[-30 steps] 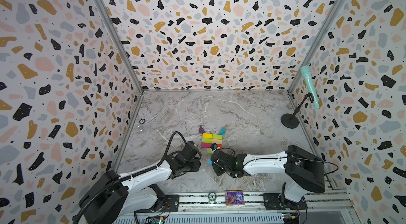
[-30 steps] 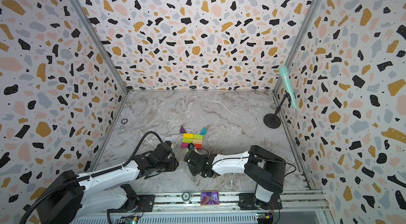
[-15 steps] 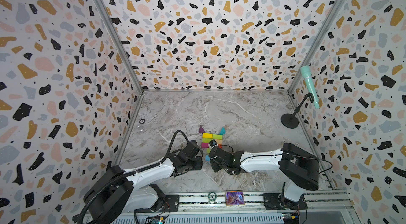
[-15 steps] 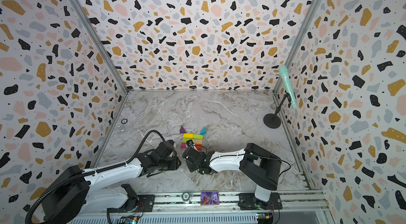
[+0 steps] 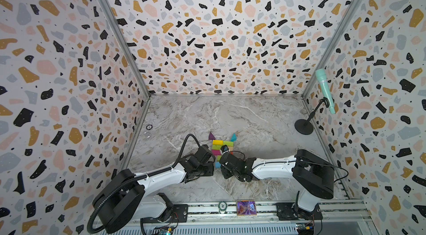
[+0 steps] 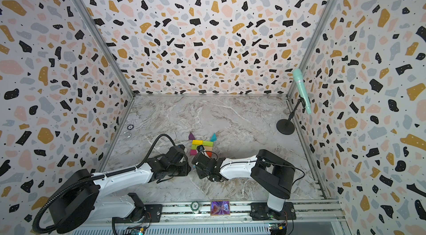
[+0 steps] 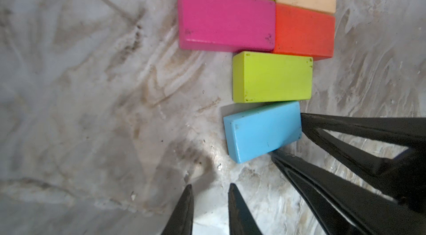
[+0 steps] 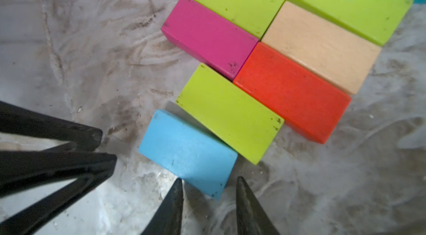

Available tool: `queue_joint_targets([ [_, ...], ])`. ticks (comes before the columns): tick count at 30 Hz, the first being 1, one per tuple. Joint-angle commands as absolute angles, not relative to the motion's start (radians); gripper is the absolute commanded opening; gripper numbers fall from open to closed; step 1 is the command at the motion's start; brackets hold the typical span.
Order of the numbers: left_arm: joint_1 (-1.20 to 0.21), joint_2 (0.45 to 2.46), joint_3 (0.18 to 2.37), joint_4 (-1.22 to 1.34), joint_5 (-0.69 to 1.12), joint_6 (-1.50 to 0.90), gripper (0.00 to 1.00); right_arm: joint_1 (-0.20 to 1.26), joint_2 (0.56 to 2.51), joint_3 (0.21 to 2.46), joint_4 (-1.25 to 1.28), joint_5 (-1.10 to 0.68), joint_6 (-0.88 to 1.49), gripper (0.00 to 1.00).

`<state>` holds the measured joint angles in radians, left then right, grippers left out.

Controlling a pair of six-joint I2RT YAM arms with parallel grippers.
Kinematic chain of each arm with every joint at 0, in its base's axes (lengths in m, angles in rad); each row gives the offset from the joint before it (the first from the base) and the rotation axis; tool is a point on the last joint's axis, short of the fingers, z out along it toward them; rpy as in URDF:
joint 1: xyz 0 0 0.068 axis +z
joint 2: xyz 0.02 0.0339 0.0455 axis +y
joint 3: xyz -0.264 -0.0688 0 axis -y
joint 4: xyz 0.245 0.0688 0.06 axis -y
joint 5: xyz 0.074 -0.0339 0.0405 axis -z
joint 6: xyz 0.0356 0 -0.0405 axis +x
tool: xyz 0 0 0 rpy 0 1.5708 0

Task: Assemble a carrot with building blocks
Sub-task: Assemble the building block at the center of the board.

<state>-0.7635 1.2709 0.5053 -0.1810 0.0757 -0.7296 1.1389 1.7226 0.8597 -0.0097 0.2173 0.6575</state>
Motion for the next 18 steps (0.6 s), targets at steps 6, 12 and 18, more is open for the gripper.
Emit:
queue_joint_targets([
  [6,-0.767,1.314,0.578,-0.179,0.035,-0.722,0.17,1.131,1.735,0.860,-0.066,0.222,0.675,0.39],
  [12,-0.767,1.348,0.600,-0.185,0.013,-0.714,0.16,1.131,1.734,0.851,-0.055,0.212,0.688,0.39],
  [18,-0.766,1.370,0.607,-0.190,0.008,-0.707,0.15,1.131,1.730,0.844,-0.052,0.212,0.698,0.39],
])
